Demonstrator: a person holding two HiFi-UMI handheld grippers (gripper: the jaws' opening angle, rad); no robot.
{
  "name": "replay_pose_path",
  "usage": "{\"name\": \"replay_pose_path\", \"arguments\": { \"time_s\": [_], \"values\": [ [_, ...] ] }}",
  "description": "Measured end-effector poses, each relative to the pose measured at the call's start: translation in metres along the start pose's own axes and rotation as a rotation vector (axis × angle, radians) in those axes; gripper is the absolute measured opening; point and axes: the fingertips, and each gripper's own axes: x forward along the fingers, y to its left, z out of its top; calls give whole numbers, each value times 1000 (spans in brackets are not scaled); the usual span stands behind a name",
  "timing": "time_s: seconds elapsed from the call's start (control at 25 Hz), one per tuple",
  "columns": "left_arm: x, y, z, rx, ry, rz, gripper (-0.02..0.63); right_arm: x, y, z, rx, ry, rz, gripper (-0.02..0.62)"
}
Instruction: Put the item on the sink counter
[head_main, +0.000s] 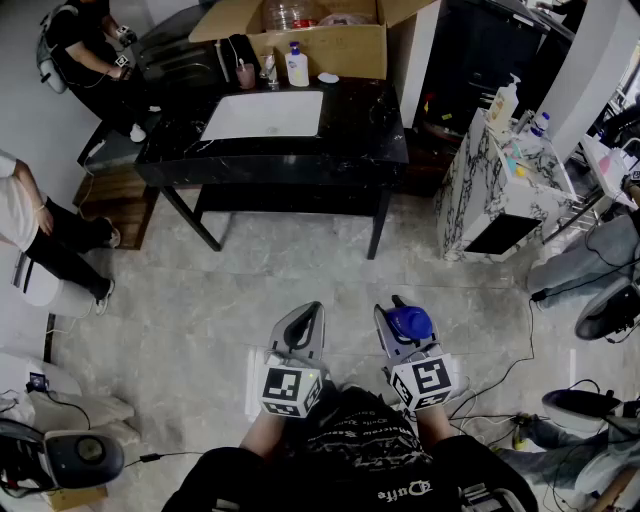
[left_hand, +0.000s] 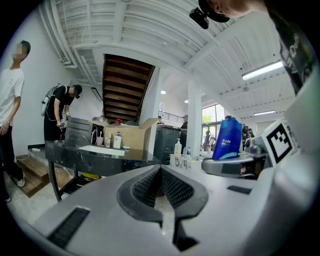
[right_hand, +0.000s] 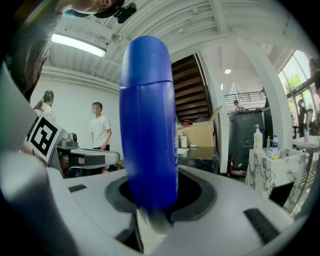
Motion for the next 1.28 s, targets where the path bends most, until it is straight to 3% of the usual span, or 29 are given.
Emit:
{"name": "replay_pose_path", "arguments": {
  "time_s": [0.36,0.8,1.0,1.28],
  "values": [
    [13,27,5,1,1,-45,6,30,4,3,2,5,-54,133],
    [26,59,3,-19,-2,-65,7,53,12,15,36,-51,-39,138],
    [48,65,-3,-9,18,-70,6,79,-5,12,16,-45,-25,138],
    [114,82,11,4,34,-16,6,136,-60,29,32,-38,4,138]
  ]
}}
